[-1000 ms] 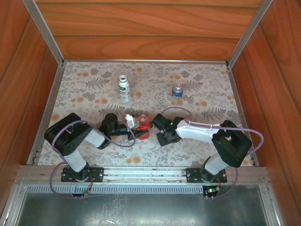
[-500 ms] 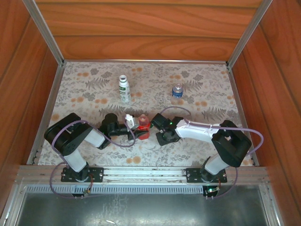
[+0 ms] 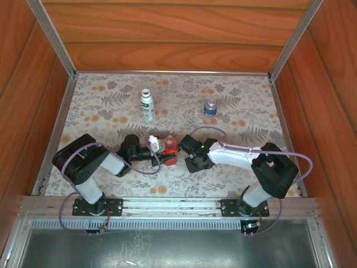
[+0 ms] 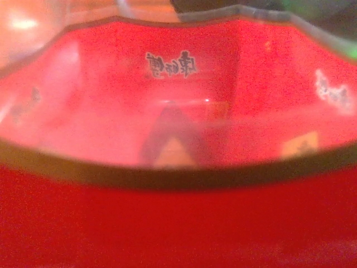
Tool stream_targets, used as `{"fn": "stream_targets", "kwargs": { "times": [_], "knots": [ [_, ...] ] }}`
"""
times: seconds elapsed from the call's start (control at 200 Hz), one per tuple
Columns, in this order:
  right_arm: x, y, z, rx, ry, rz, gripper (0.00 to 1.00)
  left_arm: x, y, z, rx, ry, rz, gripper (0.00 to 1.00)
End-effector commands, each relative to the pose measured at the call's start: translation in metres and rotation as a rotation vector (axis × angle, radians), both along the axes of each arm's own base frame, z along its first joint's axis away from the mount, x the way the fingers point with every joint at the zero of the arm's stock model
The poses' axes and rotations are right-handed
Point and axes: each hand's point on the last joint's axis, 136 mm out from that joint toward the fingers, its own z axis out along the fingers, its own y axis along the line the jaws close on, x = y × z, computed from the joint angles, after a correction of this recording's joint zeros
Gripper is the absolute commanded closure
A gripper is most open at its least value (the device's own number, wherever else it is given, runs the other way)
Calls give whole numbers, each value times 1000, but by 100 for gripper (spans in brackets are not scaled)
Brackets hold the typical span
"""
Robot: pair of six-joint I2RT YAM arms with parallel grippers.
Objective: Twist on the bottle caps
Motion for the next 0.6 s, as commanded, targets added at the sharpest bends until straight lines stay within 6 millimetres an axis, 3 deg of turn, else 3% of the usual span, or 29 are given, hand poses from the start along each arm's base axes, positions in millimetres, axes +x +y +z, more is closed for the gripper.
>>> {"fn": "stream_targets", "kwargs": {
  "times": [0.0, 0.2, 0.595],
  "knots": [
    [1, 0, 9, -7, -12, -10, 63, 1, 1, -2, 8, 3, 1, 47],
    [0, -2, 32, 12, -32, -13, 63, 0, 1, -2, 7, 2, -2, 47],
    [2, 5, 108, 63, -63, 49, 64, 0, 0, -2, 6, 3, -9, 47]
  ]
}}
